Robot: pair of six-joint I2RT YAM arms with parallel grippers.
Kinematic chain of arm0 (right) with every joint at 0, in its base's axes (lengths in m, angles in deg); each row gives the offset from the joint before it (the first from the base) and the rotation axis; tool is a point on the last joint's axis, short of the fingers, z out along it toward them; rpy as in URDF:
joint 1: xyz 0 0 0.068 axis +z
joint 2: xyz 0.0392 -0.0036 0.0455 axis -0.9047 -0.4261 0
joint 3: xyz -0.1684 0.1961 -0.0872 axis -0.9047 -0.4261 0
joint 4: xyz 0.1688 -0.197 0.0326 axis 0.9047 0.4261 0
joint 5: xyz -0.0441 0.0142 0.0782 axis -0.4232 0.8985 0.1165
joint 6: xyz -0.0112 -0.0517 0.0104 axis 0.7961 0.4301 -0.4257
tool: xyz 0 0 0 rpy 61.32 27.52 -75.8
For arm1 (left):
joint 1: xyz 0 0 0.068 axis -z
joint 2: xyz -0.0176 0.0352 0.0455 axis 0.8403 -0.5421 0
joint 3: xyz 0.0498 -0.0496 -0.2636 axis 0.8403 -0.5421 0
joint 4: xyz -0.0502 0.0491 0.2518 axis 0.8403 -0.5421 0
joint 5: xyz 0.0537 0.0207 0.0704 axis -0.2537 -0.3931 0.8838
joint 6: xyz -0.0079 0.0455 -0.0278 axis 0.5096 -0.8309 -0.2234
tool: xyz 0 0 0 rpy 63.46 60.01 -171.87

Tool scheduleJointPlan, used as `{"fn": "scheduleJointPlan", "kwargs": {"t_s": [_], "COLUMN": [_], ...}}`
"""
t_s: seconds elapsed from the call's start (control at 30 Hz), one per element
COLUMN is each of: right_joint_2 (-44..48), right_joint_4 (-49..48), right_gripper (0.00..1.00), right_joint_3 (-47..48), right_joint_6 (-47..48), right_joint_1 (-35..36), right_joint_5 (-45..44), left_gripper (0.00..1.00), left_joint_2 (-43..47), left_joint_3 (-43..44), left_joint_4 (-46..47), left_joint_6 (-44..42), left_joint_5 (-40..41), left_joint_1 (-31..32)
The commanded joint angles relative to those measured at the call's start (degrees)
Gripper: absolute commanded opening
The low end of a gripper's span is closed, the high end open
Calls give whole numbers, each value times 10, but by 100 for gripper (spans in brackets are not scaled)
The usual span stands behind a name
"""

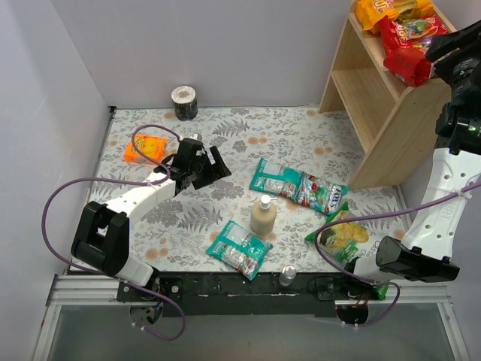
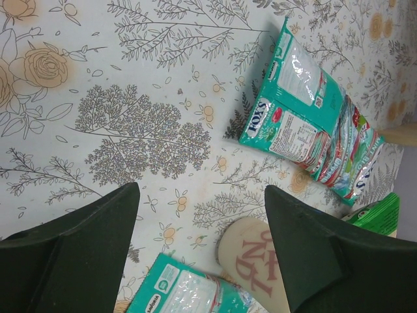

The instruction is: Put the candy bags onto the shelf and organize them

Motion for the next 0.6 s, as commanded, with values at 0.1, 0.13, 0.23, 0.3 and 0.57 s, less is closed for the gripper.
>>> {"fn": "scheduleJointPlan", "kwargs": {"t_s": [0.1, 0.13, 0.23, 0.3, 0.57], "right_joint_2": [-14, -16, -25, -43, -99], "right_joint_4": [-7, -7, -1, 8, 50], "right_gripper": [57, 55, 52, 50, 36], "right_joint_3": [-1, 1, 1, 9, 41], "right_joint_6": [-35, -35, -42, -46, -68], "right_joint_1": [-3, -3, -5, -6, -19], "right_joint_5": [67, 68, 65, 68, 67], "left_gripper": [77, 77, 77, 77, 77], "left_joint_2": [-4, -4, 3, 5, 11], "left_joint_3": [24, 23, 18, 11, -11], "left_joint_4": [-3, -2, -1, 2, 24], "left_joint_6": [-8, -9, -3, -1, 7], "left_joint_5": [-1, -2, 2, 3, 9], "left_joint_1": [2, 2, 2, 2, 2]}}
